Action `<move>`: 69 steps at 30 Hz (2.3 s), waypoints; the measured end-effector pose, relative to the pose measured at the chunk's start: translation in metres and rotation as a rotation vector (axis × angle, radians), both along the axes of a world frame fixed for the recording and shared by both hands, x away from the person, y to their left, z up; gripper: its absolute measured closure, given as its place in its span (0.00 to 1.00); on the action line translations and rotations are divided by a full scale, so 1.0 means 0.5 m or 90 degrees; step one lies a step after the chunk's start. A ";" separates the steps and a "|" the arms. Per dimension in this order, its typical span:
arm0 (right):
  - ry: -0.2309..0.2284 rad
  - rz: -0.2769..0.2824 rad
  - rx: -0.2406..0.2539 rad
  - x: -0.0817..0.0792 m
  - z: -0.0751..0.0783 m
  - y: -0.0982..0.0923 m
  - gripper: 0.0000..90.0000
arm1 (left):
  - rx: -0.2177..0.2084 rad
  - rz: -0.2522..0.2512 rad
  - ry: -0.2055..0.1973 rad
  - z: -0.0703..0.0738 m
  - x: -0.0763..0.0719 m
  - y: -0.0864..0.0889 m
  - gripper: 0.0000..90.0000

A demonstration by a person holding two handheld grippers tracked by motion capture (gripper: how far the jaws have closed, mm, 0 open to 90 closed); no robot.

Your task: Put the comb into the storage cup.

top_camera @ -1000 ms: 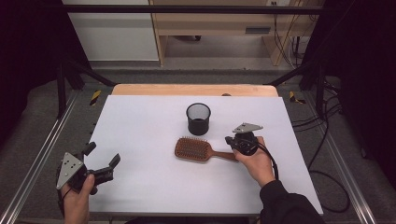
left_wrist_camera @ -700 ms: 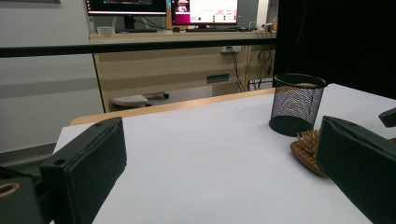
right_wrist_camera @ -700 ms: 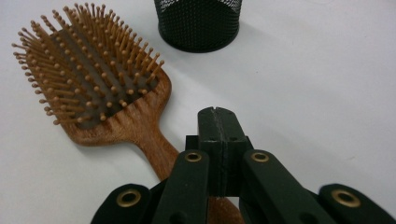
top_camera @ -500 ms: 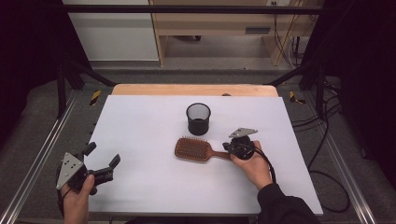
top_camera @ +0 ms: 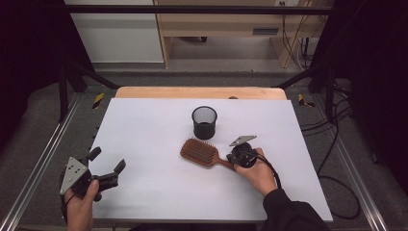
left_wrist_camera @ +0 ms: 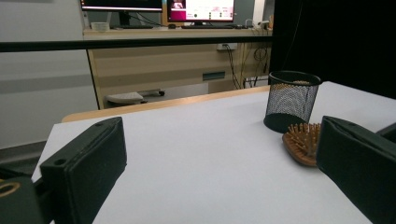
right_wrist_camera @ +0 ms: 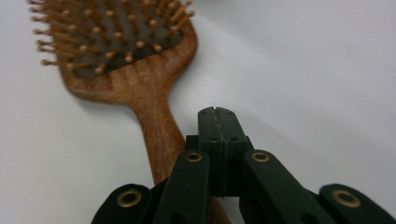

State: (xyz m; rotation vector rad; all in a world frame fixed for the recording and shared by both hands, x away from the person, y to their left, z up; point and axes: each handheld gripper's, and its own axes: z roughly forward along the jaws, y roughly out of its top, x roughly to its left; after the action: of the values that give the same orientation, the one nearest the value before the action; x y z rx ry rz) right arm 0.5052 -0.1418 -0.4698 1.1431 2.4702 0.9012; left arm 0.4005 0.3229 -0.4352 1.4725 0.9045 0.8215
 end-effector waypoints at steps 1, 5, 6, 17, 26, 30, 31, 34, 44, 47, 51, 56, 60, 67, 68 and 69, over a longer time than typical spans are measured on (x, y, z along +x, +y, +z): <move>0.001 0.005 -0.001 -0.004 0.001 0.003 1.00 | -0.002 0.000 0.003 -0.002 0.001 0.000 0.03; 0.010 0.013 0.013 -0.016 0.009 0.010 1.00 | 0.000 0.002 0.008 -0.003 0.003 -0.001 0.03; 0.014 0.014 0.017 -0.019 0.008 0.011 1.00 | -0.004 0.004 0.008 -0.003 0.001 0.000 0.03; 0.022 0.013 0.022 -0.033 0.002 0.013 1.00 | 0.001 0.006 0.009 -0.003 0.001 0.001 0.03; 0.004 0.014 0.035 -0.038 0.021 0.007 1.00 | -0.002 0.009 0.009 -0.002 0.001 0.003 0.03; 0.004 0.019 0.040 -0.040 0.036 0.009 1.00 | -0.003 0.010 0.009 -0.002 0.001 0.004 0.03; 0.002 0.020 0.041 -0.041 0.040 0.010 1.00 | -0.003 0.010 0.009 -0.002 0.001 0.004 0.03; 0.002 0.032 0.050 -0.042 0.053 0.015 0.98 | -0.004 0.011 0.008 -0.002 0.001 0.004 0.03; -0.008 0.053 0.056 -0.039 0.087 0.027 0.72 | -0.001 0.013 0.010 -0.002 0.001 0.005 0.03; -0.011 0.064 0.047 -0.036 0.093 0.033 0.57 | -0.003 0.014 0.009 -0.002 0.001 0.005 0.03; -0.008 0.077 0.027 -0.033 0.095 0.046 0.38 | -0.002 0.015 0.011 -0.003 0.001 0.006 0.03; 0.017 0.074 -0.008 -0.026 0.085 0.063 0.16 | -0.002 0.014 0.013 -0.003 0.002 0.006 0.03; 0.020 0.071 -0.021 -0.021 0.078 0.071 0.08 | -0.006 0.014 0.013 -0.003 0.002 0.007 0.03; 0.036 0.075 -0.035 -0.017 0.065 0.080 0.08 | -0.009 0.013 0.016 -0.005 0.003 0.008 0.03; 0.041 0.075 -0.038 -0.016 0.062 0.082 0.08 | -0.008 0.013 0.017 -0.005 0.002 0.008 0.03; 0.042 0.075 -0.043 -0.015 0.059 0.083 0.08 | -0.007 0.013 0.017 -0.005 0.002 0.008 0.03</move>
State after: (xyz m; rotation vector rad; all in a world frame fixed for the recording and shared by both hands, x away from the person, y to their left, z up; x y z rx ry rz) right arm 0.4975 -0.1000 -0.4401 1.0309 2.6237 0.8166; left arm 0.4015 0.3267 -0.4376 1.4695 0.9440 0.8121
